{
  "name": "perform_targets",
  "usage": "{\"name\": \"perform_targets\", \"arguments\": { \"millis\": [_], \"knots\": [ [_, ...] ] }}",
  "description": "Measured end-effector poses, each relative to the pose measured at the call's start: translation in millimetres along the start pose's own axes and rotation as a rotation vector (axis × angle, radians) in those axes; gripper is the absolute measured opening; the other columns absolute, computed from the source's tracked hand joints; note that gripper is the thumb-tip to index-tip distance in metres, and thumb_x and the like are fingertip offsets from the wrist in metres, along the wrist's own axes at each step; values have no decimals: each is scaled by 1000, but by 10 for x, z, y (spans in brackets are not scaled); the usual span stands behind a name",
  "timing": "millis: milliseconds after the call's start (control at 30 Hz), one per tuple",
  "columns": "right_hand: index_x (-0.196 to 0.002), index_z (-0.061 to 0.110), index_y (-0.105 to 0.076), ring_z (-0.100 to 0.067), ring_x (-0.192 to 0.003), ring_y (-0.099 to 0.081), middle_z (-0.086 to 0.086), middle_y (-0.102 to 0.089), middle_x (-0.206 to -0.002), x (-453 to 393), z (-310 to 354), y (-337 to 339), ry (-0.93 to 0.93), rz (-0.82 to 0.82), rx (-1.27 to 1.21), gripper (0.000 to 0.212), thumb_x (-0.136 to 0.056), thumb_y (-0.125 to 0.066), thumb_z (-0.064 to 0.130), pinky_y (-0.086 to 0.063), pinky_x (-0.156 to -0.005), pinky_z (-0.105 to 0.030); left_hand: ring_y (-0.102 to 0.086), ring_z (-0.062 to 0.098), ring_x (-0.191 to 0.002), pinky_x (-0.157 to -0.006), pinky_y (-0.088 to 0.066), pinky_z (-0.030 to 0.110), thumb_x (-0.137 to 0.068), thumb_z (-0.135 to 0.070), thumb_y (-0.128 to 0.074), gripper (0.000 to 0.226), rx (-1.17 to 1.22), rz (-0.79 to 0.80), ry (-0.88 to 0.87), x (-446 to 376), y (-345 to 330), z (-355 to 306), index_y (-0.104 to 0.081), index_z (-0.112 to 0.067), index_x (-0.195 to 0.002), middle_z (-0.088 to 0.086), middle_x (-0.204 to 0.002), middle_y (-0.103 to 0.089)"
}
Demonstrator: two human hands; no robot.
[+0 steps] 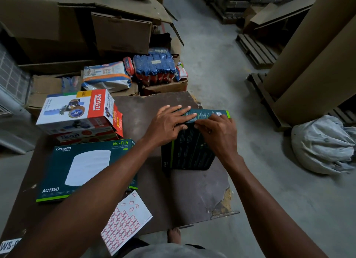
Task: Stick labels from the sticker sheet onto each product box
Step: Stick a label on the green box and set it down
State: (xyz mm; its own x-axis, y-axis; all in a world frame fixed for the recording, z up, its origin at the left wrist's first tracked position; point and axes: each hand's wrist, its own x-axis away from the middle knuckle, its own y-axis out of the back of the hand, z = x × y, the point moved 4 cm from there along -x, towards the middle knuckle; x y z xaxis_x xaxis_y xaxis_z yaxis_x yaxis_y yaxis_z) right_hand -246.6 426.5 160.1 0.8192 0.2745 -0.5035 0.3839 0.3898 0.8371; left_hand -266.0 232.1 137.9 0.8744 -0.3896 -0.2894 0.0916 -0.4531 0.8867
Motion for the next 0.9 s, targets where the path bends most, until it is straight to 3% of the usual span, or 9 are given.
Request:
{"name": "perform_targets", "arguments": {
  "millis": [200,333,633,767,900],
  "knots": [
    [-105,41,-77,-19,-85,-52,11,-69,-92,22,-54,37,-46,-34,50,17,-91,-70,49,-35,-73,-37,-33,16,-148,-120,-19,44,-97,-33,-60,54,7,2,5,-7,4,-9,-43,-47,-147,-15,-158,-38],
    [-104,38,-77,-18,-85,-51,11,-71,-92,29,-70,19,-93,-37,4,18,-86,-77,41,-24,-73,-32,-34,16,-147,-120,-19,44,-97,-32,-61,55,10,-4,12,-17,9,0,-44,-46,-147,-14,-158,-39],
    [-101,27,-76,-21,-84,-50,5,-69,-91,-47,110,-74,-20,-1,26,17,-84,-79,24,-32,-72,-36,-32,16,-148,-120,-19,45,-98,-34,-57,54,-3,1,10,-50,-8,29,-42,-47,-148,-14,-159,-37],
    [-106,30,-73,-24,-111,-51,2,-63,-122,-125,6,-32,-49,68,-85,26,-82,-79,40,-40,-87,-39,-33,16,-148,-120,-20,46,-97,-34,-60,56,-5,-4,-11,-39,-34,49,-42,-45,-149,-13,-159,-39],
    [-146,30,-45,-36,-140,-43,-8,-53,-147,-189,-66,-148,-148,321,-131,69,-86,-75,45,-28,-113,-51,-38,18,-146,-120,-25,48,-94,-32,-64,59,17,-72,-22,-26,-48,55,-46,-34,-149,-11,-156,-44]
  ]
}}
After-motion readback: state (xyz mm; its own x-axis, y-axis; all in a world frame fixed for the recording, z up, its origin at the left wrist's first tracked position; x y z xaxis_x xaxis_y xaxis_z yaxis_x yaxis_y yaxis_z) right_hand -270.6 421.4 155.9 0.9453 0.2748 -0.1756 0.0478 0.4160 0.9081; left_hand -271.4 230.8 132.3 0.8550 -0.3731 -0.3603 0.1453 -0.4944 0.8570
